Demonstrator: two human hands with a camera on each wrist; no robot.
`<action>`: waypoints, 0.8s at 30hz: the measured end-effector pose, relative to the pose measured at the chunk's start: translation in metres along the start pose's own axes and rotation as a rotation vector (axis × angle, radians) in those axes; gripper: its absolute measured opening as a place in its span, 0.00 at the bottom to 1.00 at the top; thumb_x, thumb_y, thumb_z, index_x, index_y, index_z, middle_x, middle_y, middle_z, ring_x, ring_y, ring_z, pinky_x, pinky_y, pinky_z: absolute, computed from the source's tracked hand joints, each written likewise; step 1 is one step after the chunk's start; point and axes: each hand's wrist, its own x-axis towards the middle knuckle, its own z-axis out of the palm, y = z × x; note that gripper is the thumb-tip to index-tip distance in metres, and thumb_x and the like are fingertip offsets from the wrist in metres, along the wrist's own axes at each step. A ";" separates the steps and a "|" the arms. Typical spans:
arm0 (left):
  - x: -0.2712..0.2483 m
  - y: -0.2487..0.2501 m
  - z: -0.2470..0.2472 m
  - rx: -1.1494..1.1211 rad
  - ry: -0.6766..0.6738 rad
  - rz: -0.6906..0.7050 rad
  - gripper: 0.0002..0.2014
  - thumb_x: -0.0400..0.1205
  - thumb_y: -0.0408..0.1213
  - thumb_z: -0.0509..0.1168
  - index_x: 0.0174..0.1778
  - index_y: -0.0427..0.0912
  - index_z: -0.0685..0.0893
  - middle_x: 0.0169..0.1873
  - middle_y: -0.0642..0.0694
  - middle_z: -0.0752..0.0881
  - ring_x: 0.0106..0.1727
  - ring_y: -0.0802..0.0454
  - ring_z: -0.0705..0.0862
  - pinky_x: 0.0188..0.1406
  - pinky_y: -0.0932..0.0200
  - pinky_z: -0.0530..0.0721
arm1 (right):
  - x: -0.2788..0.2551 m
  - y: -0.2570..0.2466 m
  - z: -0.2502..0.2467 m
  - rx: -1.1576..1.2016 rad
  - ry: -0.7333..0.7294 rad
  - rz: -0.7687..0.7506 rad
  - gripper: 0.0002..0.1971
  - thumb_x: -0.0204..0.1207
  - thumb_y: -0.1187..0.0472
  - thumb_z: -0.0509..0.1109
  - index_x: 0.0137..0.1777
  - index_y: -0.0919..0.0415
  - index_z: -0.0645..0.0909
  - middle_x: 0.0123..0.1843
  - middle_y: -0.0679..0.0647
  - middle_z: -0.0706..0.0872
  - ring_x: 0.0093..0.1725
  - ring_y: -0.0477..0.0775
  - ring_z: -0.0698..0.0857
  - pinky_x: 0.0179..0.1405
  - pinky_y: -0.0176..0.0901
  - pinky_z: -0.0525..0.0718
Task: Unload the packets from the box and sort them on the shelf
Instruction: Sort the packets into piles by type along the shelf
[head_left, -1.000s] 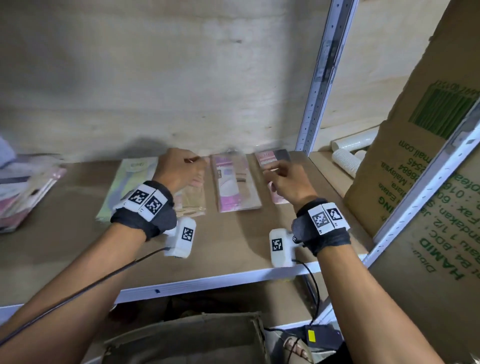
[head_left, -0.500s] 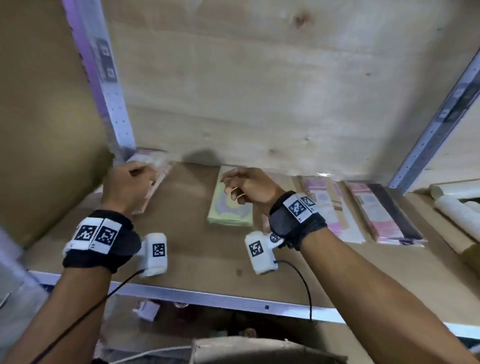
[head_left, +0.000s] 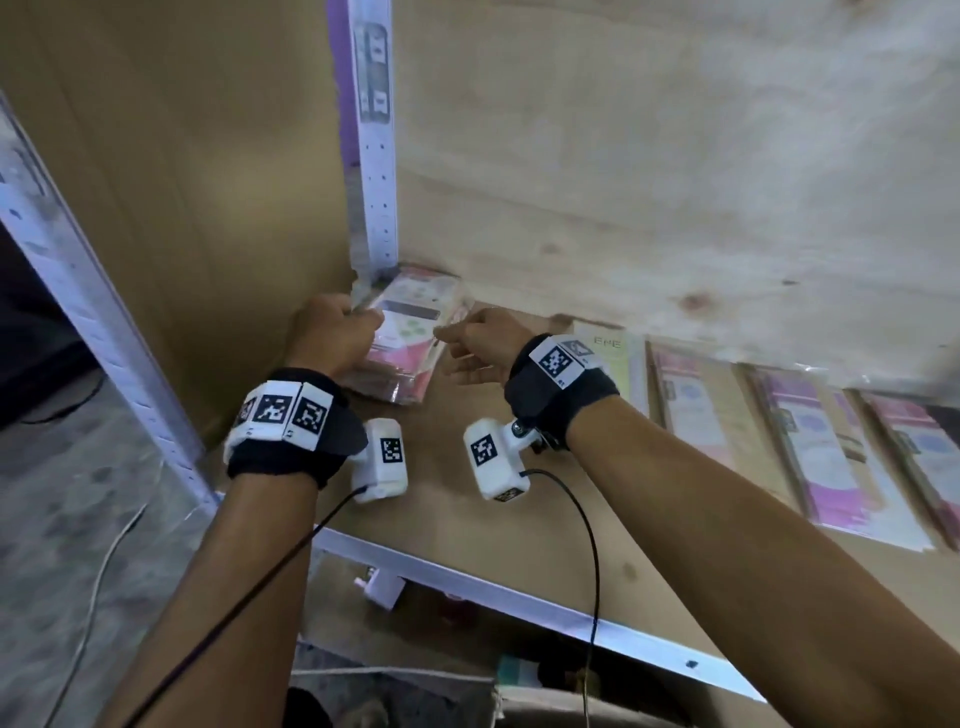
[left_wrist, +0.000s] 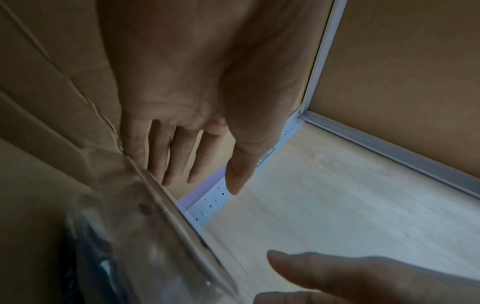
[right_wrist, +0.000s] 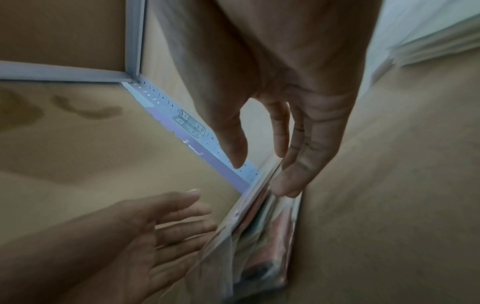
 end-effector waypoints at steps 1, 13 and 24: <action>-0.001 0.000 0.001 0.021 -0.015 0.007 0.11 0.82 0.44 0.68 0.46 0.39 0.88 0.50 0.39 0.90 0.51 0.40 0.87 0.51 0.52 0.81 | 0.003 0.000 0.004 -0.028 -0.004 0.013 0.14 0.78 0.61 0.74 0.56 0.68 0.75 0.46 0.61 0.79 0.41 0.58 0.82 0.47 0.54 0.90; -0.026 0.007 -0.001 0.097 -0.020 0.089 0.08 0.81 0.39 0.67 0.41 0.46 0.91 0.49 0.44 0.91 0.54 0.41 0.88 0.60 0.49 0.85 | -0.014 0.005 -0.004 -0.033 -0.093 0.029 0.04 0.77 0.73 0.70 0.44 0.67 0.78 0.36 0.62 0.80 0.27 0.51 0.72 0.27 0.40 0.71; -0.058 0.038 0.026 -0.449 -0.275 -0.056 0.16 0.84 0.49 0.68 0.51 0.36 0.85 0.36 0.43 0.85 0.32 0.49 0.85 0.38 0.53 0.87 | -0.078 0.014 -0.074 0.028 0.031 -0.173 0.12 0.77 0.74 0.67 0.58 0.75 0.85 0.52 0.70 0.87 0.49 0.63 0.84 0.53 0.56 0.85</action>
